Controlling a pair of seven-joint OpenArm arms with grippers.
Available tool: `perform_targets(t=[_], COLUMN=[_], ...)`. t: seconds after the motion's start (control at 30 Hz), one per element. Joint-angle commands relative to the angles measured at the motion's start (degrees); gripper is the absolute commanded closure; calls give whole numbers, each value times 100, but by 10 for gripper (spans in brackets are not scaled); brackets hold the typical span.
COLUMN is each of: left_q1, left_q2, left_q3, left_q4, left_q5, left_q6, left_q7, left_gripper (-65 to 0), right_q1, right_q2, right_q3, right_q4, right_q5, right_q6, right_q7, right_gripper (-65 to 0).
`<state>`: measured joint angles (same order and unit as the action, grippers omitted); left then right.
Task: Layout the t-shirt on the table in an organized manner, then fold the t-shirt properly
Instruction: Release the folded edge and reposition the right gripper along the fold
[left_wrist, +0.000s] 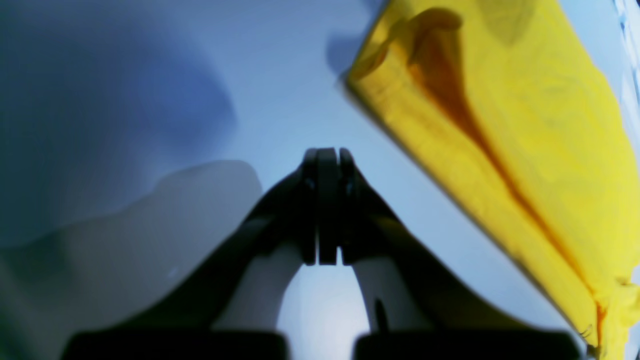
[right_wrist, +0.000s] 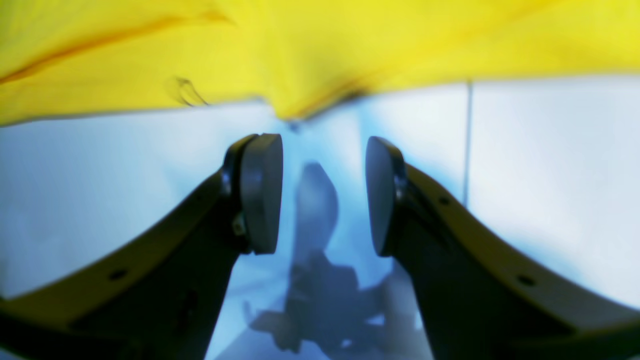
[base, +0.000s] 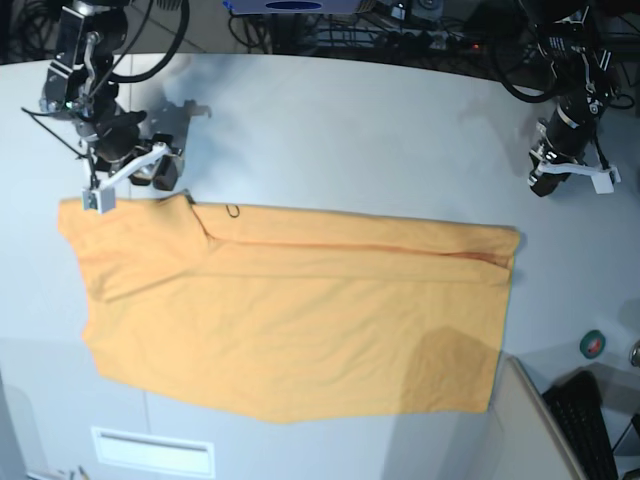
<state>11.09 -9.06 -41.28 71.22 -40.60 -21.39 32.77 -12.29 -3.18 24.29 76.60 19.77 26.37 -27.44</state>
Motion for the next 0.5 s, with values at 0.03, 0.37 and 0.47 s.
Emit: perform_targets(t=[0.03, 0.37, 0.47], left_q1=[-15, -6, -6], left_q2=[-83, -83, -83], left_q3=[-17, -26, -26], left_q4=[117, 117, 117], left_q5=[-94, -94, -94], left_q6=[-63, -63, -63], left_q7=[-82, -82, -82], left_gripper=[0, 0, 0], right_q1=[161, 566, 407], right_q2=[-38, -38, -38], right_q3=[19, 10, -7], right_q4=[-139, -851, -842], right_q5=[102, 102, 102], right_q6=[57, 66, 66], right_q7=[111, 111, 111], right_gripper=[-266, -225, -69])
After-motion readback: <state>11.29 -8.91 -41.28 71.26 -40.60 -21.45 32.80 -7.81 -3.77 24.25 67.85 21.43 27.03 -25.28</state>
